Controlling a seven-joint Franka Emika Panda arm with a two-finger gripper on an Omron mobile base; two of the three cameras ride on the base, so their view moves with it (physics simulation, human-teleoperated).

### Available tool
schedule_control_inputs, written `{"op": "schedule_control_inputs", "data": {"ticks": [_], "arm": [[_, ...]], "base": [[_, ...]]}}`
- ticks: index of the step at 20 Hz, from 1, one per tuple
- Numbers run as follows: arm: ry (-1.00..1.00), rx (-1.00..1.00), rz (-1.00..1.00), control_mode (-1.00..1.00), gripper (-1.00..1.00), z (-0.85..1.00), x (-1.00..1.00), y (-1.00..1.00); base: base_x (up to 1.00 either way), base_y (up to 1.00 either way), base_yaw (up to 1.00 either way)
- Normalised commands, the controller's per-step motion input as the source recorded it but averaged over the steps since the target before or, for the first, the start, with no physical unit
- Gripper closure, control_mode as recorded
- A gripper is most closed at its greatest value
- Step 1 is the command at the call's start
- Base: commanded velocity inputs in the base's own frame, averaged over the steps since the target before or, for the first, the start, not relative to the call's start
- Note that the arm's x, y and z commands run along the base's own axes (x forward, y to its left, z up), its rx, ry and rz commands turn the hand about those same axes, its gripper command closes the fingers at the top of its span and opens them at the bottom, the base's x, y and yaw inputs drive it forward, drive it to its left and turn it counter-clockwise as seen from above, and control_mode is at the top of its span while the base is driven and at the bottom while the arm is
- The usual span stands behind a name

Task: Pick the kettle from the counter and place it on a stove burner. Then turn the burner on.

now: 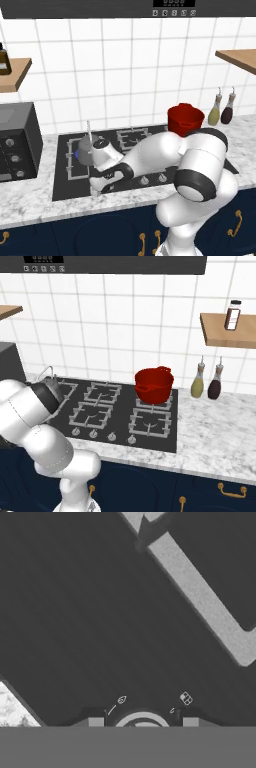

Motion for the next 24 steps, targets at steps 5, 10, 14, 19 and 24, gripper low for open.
{"op": "schedule_control_inputs", "data": {"ticks": [5,10,14,19,24], "arm": [[-0.16,-0.08,0.42,-1.0,1.0,0.13,-0.16,0.0],[0.0,0.0,0.05,-1.0,1.0,0.0,-0.01,0.0],[-0.01,0.0,0.0,-1.0,-1.0,0.1,0.0,0.0],[-0.25,0.0,0.0,-1.0,-1.0,0.79,0.0,-0.14],[-0.32,0.0,0.0,-1.0,-1.0,1.0,0.02,-0.22]], "base": [[0.0,0.0,0.0],[0.0,0.0,0.0],[0.0,0.0,0.0],[0.0,0.0,0.0],[0.0,0.0,0.0]]}}
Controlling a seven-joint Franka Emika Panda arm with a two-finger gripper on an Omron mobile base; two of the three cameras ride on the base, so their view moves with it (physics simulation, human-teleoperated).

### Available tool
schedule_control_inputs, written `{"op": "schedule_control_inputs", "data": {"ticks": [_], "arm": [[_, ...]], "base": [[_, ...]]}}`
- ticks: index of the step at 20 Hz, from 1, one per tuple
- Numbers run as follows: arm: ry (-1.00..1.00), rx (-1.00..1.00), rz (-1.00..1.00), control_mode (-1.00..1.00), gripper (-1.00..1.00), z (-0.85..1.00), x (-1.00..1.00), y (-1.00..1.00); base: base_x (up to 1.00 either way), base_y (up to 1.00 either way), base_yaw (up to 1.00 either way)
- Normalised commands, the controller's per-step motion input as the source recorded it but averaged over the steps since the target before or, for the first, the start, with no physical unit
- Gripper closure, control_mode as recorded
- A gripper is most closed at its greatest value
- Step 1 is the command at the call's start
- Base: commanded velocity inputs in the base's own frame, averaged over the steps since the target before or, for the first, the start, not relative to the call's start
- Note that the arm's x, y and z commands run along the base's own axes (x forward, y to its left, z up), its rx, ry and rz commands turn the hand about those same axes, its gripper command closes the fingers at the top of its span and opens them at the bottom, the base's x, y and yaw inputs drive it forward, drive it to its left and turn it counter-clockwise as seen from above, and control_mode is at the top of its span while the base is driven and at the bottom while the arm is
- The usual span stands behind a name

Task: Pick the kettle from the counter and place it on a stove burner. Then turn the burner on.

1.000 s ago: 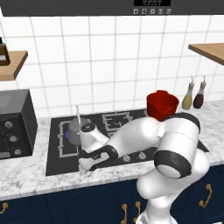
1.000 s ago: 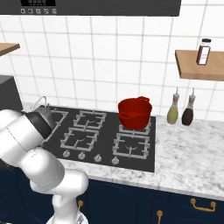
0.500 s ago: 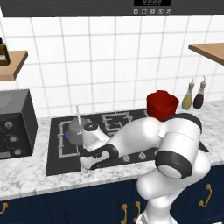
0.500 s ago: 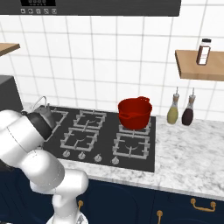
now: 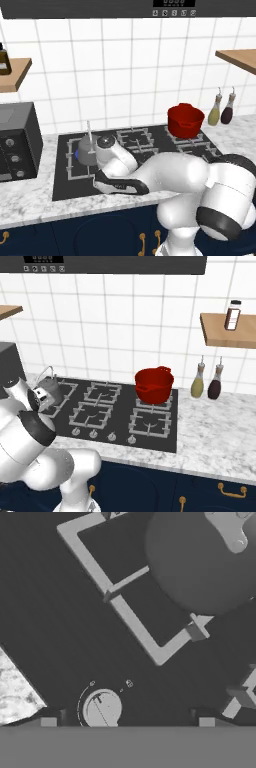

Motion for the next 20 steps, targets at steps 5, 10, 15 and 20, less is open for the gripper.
{"op": "schedule_control_inputs", "data": {"ticks": [5,10,15,20], "arm": [[-0.3,0.02,0.02,-1.0,-1.0,0.97,-0.29,-0.47],[-0.39,0.15,-0.03,-1.0,-1.0,0.53,-1.0,-1.0],[-0.43,0.17,0.0,-1.0,-1.0,0.43,-1.0,-1.0],[-0.46,0.21,0.0,-1.0,-1.0,0.5,-1.0,-1.0]], "base": [[0.0,0.0,0.0],[0.0,0.0,0.0],[0.0,0.0,0.0],[0.0,0.0,0.0]]}}
